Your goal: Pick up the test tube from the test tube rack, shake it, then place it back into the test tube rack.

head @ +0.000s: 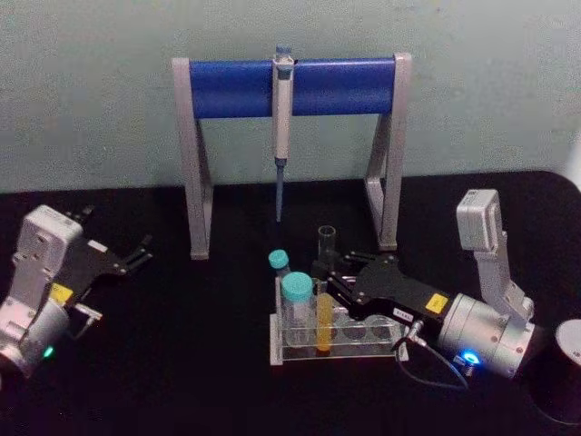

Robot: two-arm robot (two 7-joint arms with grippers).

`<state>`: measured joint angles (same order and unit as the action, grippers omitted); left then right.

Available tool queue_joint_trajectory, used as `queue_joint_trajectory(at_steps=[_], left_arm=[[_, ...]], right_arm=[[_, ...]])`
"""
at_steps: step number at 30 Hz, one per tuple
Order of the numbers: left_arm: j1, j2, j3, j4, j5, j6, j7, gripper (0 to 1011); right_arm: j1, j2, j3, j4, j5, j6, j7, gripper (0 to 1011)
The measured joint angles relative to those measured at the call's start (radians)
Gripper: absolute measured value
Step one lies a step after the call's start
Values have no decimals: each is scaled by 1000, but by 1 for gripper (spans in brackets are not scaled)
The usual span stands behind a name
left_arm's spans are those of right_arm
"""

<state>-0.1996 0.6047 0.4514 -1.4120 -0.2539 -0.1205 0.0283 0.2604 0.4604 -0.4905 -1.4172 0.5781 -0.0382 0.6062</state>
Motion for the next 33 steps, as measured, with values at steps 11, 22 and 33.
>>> queue_joint_trajectory(at_steps=[11,22,33], left_arm=[[0,0,0,0,0,0,0,1001],[0,0,0,0,0,0,0,1001],[0,0,0,0,0,0,0,1001]], right_arm=[[0,0,-1,1,-4,-1,-1,221],[0,0,-1,0,-3,-1,-1,363],[0,1,-1,0,-3,-1,-1,723]])
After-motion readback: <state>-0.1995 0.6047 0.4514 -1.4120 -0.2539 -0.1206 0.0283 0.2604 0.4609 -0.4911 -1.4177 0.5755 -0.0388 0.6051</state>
